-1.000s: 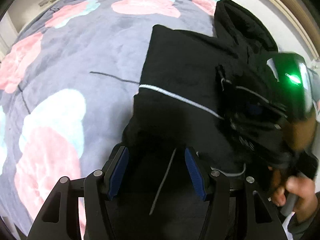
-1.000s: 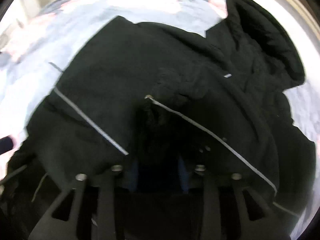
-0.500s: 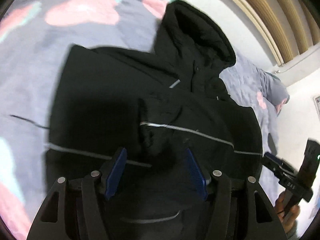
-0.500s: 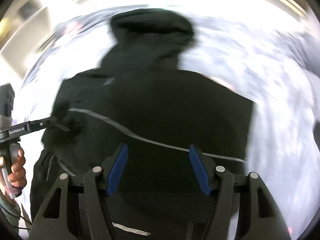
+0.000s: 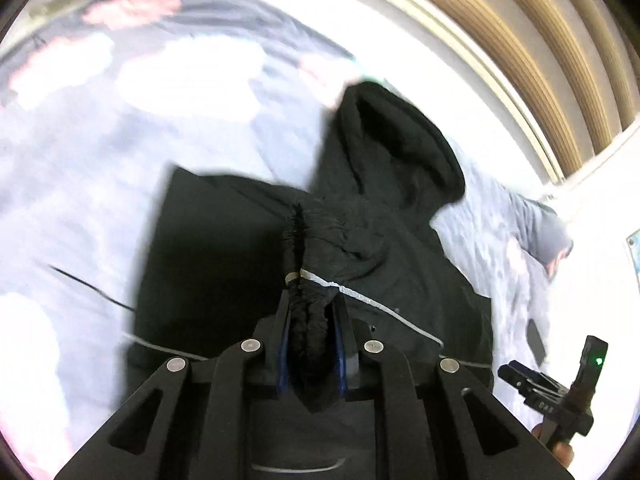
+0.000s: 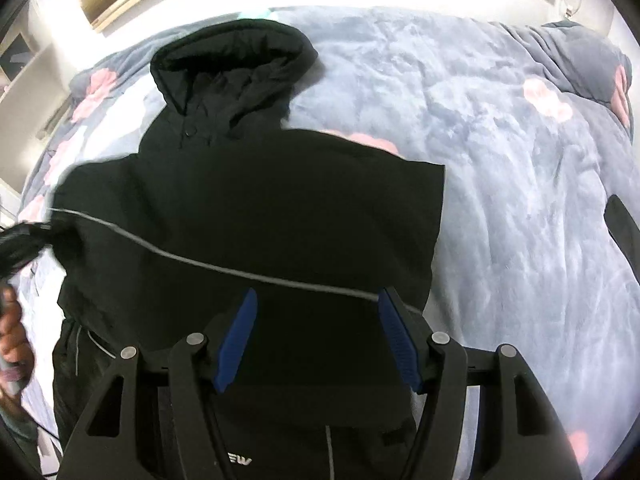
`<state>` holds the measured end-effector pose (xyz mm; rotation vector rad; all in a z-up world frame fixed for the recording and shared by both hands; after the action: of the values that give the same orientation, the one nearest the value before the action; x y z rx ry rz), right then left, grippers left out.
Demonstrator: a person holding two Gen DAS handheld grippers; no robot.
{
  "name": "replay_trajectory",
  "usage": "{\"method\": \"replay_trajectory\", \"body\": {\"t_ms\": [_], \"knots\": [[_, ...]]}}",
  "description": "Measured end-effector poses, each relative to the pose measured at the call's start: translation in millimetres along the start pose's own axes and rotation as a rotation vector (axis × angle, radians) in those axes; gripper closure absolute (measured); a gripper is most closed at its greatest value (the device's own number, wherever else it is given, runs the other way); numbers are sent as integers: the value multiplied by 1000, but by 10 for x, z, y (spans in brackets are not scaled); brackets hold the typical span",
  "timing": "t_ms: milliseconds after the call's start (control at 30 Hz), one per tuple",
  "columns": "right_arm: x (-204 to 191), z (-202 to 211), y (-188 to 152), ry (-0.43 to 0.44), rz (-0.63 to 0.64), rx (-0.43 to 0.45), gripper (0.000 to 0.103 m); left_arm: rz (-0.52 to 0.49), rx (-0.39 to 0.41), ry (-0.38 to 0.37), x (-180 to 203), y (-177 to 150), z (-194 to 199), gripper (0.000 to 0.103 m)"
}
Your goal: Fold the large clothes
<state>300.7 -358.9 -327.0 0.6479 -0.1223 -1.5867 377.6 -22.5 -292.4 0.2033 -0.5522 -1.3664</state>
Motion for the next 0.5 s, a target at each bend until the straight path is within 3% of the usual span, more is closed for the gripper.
{"method": "replay_trajectory", "body": {"t_ms": [67,133,233,333,433,500], "knots": [[-18,-43,2,16,-5,-8,37,-9,-39,53,-207,-24,-100,85],[-67,-243,8,12,-3,-39,37,-7,-127,95,-353,-154,-391,85],[-59,-624,-54,-63,17,-109,37,-39,-227,187,-500,-450,-872,79],[17,-930,-129,-149,26,-173,37,-30,-201,197,-524,-496,-964,77],[54,-1007,-98,-168,11,-184,36,-48,-208,224,-465,-466,-925,76],[62,-1006,-80,-164,2,-196,35,-57,-179,244,-466,-413,-742,70]]}}
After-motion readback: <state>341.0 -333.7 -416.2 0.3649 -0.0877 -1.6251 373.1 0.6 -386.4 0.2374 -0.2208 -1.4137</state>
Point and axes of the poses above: each gripper's, at about its wrist camera, not at the fingertips, and z roughly against the way its jaws point, x to its right, y to its top, the point moved 8 cm from there along -z, roughly the way its jaws point, and after that the axes turned 15 degrees about y, right-handed, at the moved point
